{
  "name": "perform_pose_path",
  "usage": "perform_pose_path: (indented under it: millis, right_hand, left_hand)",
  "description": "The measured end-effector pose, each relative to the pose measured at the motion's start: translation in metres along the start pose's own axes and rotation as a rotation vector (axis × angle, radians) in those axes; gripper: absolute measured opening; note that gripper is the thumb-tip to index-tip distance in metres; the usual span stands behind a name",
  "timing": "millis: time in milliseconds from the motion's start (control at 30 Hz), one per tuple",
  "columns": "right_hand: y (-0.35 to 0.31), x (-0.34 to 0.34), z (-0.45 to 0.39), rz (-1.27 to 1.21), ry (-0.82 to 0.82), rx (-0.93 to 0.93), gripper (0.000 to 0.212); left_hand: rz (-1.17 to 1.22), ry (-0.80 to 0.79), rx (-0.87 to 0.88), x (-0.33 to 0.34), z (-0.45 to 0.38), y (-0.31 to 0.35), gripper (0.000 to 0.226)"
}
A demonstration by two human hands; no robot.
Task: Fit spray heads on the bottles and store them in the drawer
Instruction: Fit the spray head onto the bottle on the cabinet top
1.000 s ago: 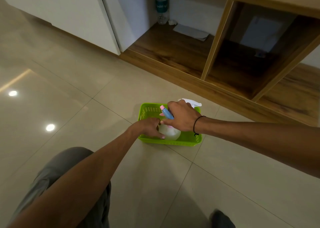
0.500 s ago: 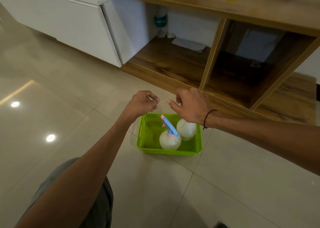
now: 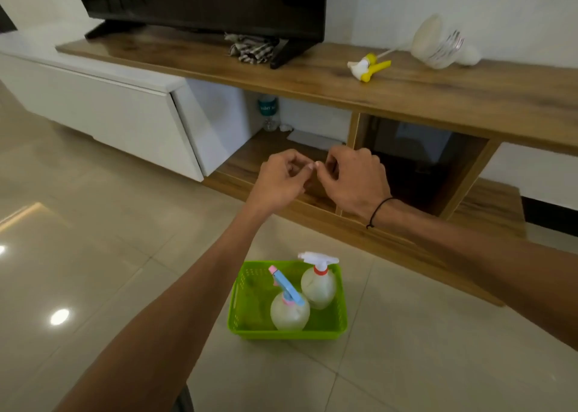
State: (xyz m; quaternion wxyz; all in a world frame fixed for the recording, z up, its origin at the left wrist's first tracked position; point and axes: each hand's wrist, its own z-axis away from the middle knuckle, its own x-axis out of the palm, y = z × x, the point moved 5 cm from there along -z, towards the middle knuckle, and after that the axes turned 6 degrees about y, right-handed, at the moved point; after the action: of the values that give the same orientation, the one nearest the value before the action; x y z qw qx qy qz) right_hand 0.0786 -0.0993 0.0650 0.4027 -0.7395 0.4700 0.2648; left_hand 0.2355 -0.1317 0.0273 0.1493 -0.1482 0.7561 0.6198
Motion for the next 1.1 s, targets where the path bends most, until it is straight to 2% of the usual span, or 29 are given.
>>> perform_pose_path:
  millis: [233,367,567,767,933,1100]
  right_hand:
    - [0.004,-0.047,-0.060,-0.006,0.179,-0.036,0.026]
    - [0.026,-0.064,-0.095,0.050,0.219,-0.010,0.022]
    - [0.077,-0.077,-0.129,0.111,0.231,0.057,0.023]
    - [0.112,-0.082,-0.148,0.106,0.170,0.102,0.025]
    - [0.135,-0.084,-0.151,0.172,-0.026,0.137,0.030]
    - [0.150,-0.112,-0.177,0.200,-0.083,0.150,0.035]
  left_hand:
    - [0.039,0.002,0.127,0.012,-0.050,0.073,0.006]
    - [-0.018,0.010,0.186,0.021,-0.079,0.104,0.005]
    - [-0.184,0.021,0.269,0.051,-0.114,0.125,0.020]
    - [-0.255,0.039,0.308,0.064,-0.141,0.128,0.019]
    - [-0.283,0.010,0.253,0.064,-0.162,0.134,0.023]
    - [-0.323,-0.024,0.216,0.075,-0.169,0.154,0.020]
